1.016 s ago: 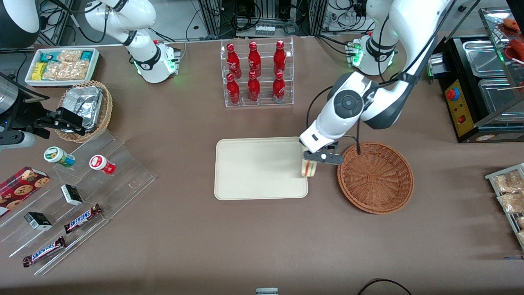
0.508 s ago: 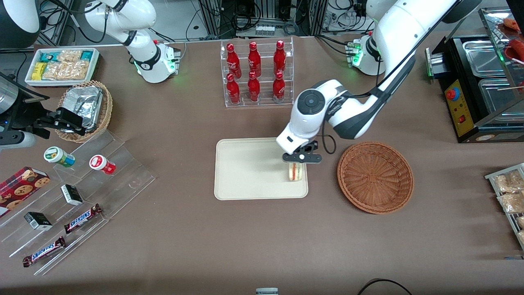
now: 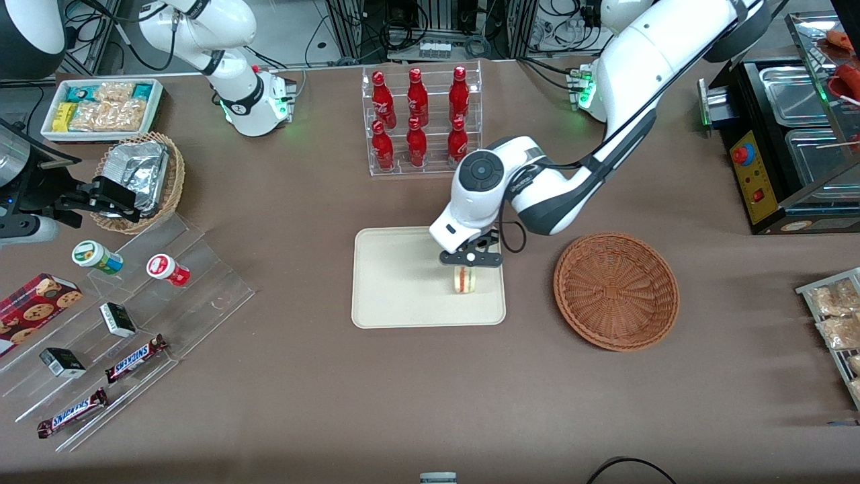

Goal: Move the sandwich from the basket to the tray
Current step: 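Lower the sandwich onto the tray and open the left gripper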

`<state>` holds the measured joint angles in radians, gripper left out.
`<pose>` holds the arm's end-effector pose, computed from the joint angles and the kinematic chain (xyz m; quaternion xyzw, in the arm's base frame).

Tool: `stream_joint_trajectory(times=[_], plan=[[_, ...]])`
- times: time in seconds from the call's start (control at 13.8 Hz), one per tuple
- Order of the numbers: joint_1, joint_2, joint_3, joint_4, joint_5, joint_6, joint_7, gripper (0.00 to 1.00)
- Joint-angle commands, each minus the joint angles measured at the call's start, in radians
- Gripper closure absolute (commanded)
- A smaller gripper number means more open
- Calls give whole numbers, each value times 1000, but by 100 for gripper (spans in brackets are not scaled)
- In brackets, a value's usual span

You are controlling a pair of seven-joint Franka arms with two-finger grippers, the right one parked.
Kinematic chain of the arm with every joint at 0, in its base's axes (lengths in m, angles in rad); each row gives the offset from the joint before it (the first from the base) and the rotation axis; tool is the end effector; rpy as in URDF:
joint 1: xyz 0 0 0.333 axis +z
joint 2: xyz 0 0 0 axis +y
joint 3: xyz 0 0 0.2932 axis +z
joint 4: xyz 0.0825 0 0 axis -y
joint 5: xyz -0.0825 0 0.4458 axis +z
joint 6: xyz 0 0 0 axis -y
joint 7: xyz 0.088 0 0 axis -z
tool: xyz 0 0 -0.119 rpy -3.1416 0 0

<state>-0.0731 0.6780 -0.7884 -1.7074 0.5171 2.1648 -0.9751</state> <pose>0.5039 -0.4945 0.2237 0.9992 -0.0338 -0.0100 0.0171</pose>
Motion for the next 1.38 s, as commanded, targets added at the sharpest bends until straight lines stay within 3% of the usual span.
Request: stream_joint_trajectory(times=[0.0, 0.51, 0.65, 0.73, 1.31], plan=[[-8, 66, -9, 60, 72, -26, -27, 100], [-8, 104, -9, 65, 101, -19, -30, 98], [-8, 104, -9, 65, 101, -17, -31, 13], [-8, 103, -9, 65, 100, -17, -36, 0], [-7, 65, -9, 106, 90, -31, -77, 0]])
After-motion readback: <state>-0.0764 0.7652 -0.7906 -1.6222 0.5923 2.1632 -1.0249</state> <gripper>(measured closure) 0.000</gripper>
